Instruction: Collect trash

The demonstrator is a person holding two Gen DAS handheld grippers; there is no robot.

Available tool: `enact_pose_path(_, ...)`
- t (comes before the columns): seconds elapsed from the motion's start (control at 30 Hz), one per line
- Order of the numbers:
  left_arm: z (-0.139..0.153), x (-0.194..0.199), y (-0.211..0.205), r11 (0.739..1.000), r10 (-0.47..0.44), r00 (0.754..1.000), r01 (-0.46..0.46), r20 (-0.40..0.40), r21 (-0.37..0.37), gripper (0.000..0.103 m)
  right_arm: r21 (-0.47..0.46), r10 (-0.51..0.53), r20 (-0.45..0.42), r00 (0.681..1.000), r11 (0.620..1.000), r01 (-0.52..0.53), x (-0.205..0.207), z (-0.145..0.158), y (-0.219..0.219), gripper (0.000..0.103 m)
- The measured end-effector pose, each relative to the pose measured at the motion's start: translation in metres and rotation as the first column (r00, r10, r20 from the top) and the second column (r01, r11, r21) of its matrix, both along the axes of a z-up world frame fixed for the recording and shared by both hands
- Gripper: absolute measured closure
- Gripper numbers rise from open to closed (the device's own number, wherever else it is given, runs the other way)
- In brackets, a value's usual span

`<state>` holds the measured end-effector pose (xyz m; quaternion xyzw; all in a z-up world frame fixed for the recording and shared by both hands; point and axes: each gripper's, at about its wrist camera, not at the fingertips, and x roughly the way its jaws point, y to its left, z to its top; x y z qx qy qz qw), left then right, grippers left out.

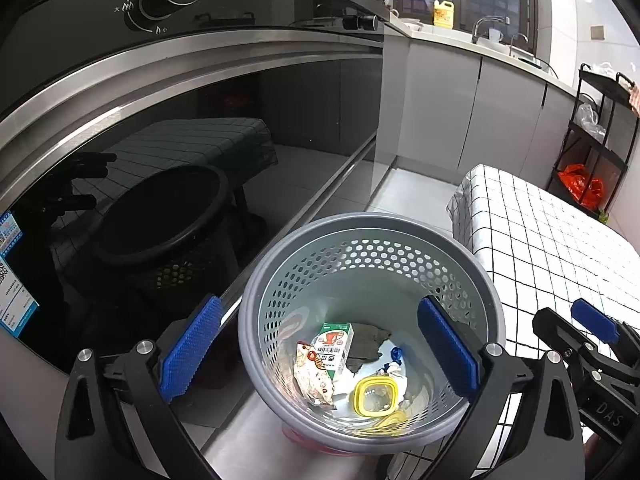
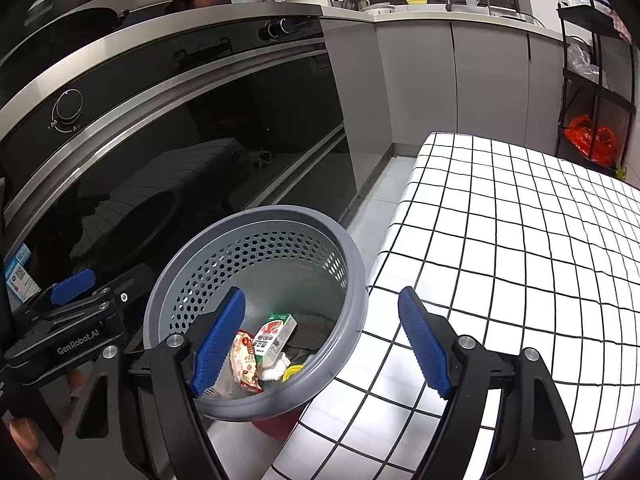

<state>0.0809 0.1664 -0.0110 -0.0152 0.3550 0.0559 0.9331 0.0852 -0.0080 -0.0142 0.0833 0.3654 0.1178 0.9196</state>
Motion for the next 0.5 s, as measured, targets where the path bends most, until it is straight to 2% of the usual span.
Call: enact_pose_path(0.5,0.0012,-0.0017,-0.0034,1.000,0.003,1.000,-0.003,0.009,0.031,0.006,-0.017,-0.009,0.002,1.000,1.000,0.009,-0.0010,0.0036,0.0019,0.027)
